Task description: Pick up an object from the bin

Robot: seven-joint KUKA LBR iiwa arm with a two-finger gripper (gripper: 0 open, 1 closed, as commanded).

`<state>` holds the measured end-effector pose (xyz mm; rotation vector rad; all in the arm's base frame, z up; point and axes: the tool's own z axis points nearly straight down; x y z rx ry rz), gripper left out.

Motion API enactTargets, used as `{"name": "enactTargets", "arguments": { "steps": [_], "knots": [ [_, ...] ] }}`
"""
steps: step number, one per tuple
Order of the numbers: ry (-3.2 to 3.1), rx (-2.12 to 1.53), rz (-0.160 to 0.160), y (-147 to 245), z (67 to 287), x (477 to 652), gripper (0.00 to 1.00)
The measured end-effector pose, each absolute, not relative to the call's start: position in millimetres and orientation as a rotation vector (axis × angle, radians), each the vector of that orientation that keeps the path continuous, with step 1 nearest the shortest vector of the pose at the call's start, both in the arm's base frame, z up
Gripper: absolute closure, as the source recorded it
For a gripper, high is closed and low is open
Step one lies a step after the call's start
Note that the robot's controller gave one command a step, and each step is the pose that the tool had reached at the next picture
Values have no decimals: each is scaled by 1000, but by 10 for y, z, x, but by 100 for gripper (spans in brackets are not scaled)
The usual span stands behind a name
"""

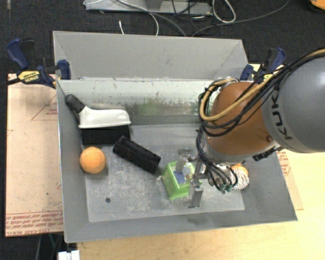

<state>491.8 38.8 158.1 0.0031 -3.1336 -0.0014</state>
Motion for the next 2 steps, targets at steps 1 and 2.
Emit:
{"name": "enactTargets", "arguments": {
  "steps": [1,2],
  "knots": [
    [-3142,1,-2,386,1623,4936,0],
    [-3142,-61,-4,528,1432,5364,0]
  ]
}}
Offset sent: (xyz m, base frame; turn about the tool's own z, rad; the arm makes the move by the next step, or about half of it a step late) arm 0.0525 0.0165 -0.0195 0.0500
